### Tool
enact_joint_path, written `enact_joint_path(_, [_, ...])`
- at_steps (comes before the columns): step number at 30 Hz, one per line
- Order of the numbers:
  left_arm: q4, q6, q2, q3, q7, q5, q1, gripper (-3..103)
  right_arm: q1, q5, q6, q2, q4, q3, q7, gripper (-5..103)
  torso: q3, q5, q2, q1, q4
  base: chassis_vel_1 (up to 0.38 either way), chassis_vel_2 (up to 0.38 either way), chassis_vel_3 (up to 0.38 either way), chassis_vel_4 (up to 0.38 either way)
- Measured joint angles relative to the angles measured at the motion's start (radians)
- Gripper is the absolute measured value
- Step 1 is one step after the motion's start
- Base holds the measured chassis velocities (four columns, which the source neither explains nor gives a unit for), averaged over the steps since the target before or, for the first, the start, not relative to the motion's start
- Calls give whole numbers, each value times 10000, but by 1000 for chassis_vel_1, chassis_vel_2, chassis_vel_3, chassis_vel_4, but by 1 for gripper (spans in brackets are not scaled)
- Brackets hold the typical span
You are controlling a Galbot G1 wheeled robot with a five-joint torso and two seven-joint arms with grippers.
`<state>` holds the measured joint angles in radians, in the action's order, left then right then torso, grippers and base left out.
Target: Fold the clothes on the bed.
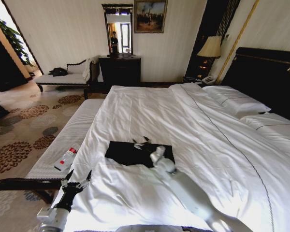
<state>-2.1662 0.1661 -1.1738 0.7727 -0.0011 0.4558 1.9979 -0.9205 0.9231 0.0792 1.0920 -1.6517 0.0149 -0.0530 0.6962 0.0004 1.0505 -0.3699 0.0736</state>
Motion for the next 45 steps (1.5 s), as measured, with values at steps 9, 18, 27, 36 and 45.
enact_joint_path(9, [0, 0, 0, 0, 1, 0, 0, 100, -1482, 1942, 816, -1039, -1385, 2006, -194, 100, 0, 0, 0, 0, -3, 0, 0, 0, 0])
enact_joint_path(18, [0, -1, 0, 0, 1, 0, 0, 100, -2714, 2197, 1006, -1601, -2112, 3062, -16, 100, -1, -2, 1, 0, -4, 0, 0, 0, 0])
enact_joint_path(27, [0, 0, 0, -1, 2, 0, 0, 100, -3490, 2798, 1337, -1787, -2567, 3535, -61, 100, 0, -2, 1, 0, -3, 0, 0, 0, 0])
enact_joint_path(36, [0, 0, 0, -1, 1, 0, 0, 100, -3643, 3536, 1739, -1952, -2749, 3639, -281, 100, 0, -4, 0, 0, -4, 0, 0, 0, 0])
enact_joint_path(45, [0, 0, 0, -1, 1, 0, 0, 100, -3488, 3631, 2050, -2128, -2510, 3572, -534, 100, 1, -3, 0, -1, -4, 0, 0, 0, 0])
